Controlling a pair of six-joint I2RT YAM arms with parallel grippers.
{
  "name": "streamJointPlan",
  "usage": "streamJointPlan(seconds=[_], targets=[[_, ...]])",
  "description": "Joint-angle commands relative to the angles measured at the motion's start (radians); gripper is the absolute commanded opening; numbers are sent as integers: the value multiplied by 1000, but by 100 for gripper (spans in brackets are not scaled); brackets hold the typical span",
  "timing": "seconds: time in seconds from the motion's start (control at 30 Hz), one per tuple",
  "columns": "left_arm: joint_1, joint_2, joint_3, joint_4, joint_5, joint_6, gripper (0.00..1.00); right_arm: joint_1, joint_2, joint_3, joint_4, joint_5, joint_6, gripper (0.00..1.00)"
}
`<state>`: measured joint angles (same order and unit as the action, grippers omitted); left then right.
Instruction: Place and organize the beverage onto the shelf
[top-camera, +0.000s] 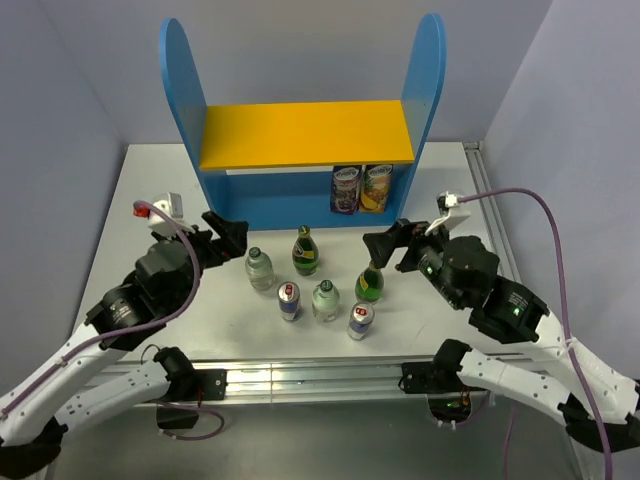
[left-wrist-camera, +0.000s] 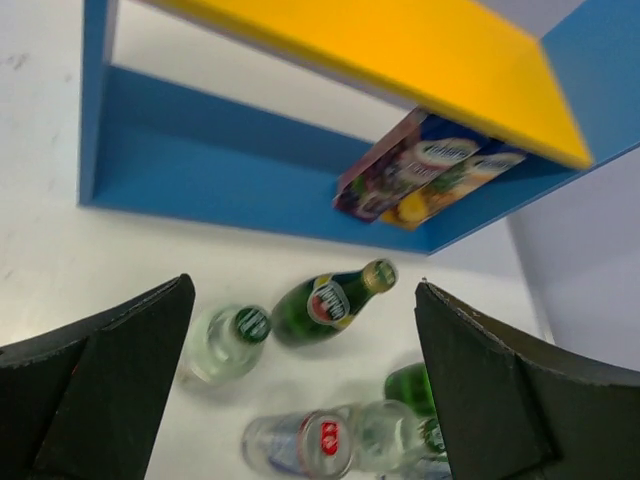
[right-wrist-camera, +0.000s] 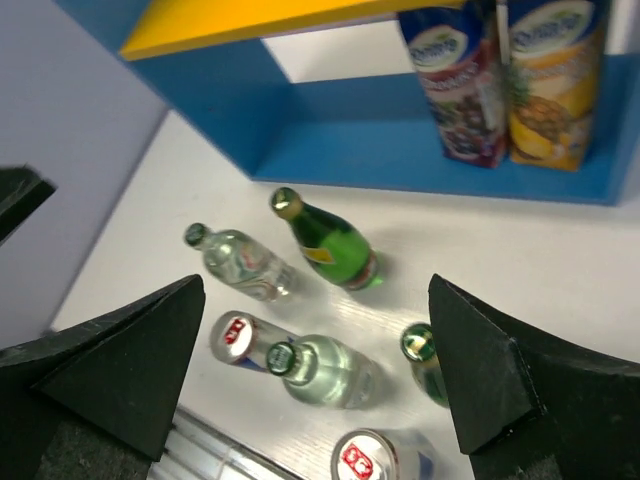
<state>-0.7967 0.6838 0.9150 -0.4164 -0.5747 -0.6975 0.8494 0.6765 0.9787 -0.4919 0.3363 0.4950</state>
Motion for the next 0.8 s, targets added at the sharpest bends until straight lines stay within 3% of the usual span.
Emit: streamJointPlan(seconds=[0.0,0.07,0.1,0.17,0.23,0.3,0.43,0.47,0.57,0.67,0.77], targets=[[-173,25,22,-182,-270,-80,99,123,-3,32,-141,367,66,100],[-272,52,10,-222,-411,-147,99,230,-44,-3,-181,465,147,100],[-374,107,15,-308,-472,-195,99,272,-57,-15,-207,575,189,100],[-476,175,41,-419,-600,-345,99,370,-71,-41,-302,653,316,100],[-599,269,54,-552,-646,-454,99,401,-30,-52,-349,688,379,100],[-657,318,42,-561,-666,-511,99,431,27,-57,-419,701,468,100],[-662,254,-78,-357,-616,-346,99,511,113,-150,-410,710,593,100],[-662,220,-108,-228,-600,-253,99,525,100,-179,-334,699,587,100],[-658,53,-223,-81,-573,-146,100,533,-20,-314,-132,649,484,100],[-628,-93,-300,-38,-530,-97,99,519,-103,-374,-68,642,433,100],[-607,-159,-356,66,-424,-15,99,504,-75,-361,-95,648,435,100]])
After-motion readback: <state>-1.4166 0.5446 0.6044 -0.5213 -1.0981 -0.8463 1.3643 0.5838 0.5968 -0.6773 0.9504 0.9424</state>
